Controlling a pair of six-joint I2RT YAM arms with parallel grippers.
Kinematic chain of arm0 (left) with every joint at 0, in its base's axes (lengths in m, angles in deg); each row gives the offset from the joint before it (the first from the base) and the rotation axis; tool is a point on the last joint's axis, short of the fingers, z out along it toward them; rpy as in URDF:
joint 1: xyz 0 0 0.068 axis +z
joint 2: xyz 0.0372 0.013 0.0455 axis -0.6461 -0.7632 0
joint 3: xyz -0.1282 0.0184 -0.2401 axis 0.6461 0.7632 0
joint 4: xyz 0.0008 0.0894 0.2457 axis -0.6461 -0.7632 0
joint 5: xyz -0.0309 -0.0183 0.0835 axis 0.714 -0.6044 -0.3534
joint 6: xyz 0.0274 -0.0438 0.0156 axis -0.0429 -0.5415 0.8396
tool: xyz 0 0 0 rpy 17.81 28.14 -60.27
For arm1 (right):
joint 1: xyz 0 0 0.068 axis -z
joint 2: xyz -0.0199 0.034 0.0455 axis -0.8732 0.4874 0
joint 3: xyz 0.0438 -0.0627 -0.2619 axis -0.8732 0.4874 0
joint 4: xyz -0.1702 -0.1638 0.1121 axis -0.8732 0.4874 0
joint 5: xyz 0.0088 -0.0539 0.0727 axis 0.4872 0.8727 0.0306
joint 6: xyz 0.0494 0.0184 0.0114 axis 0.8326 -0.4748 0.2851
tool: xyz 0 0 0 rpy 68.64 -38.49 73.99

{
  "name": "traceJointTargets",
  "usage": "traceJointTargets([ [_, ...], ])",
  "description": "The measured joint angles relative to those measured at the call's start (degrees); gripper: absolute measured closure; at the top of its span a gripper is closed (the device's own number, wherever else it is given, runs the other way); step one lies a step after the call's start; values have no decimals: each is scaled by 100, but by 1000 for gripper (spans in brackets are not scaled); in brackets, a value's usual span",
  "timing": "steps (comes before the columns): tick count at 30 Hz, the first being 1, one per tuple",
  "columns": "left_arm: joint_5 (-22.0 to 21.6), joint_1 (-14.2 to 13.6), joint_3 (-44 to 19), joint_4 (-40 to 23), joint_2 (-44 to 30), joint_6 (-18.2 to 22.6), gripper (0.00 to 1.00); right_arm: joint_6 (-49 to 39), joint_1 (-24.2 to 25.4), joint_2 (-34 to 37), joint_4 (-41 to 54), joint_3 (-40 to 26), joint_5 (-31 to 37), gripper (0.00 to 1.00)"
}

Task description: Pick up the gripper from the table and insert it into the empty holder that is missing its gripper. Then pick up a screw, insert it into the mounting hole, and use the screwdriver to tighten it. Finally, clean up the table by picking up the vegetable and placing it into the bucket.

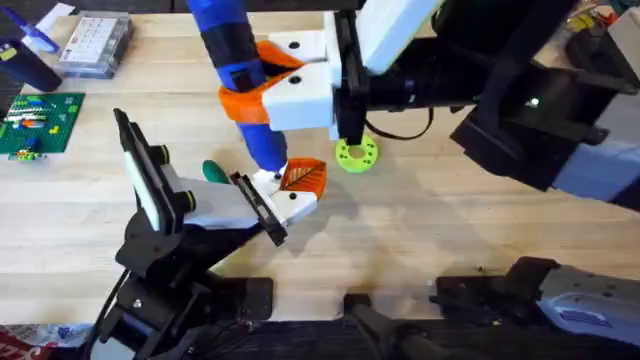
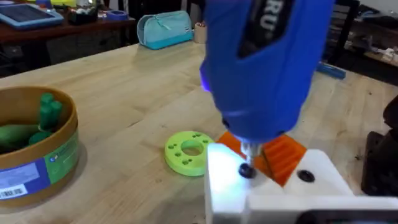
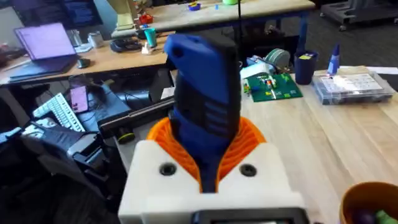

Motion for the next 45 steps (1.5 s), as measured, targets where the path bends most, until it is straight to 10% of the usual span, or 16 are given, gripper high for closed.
traceJointTargets([
  [45, -17, 4, 0, -2, 0, -79, 982, 689, 283, 88, -1303, 52, -539, 924],
])
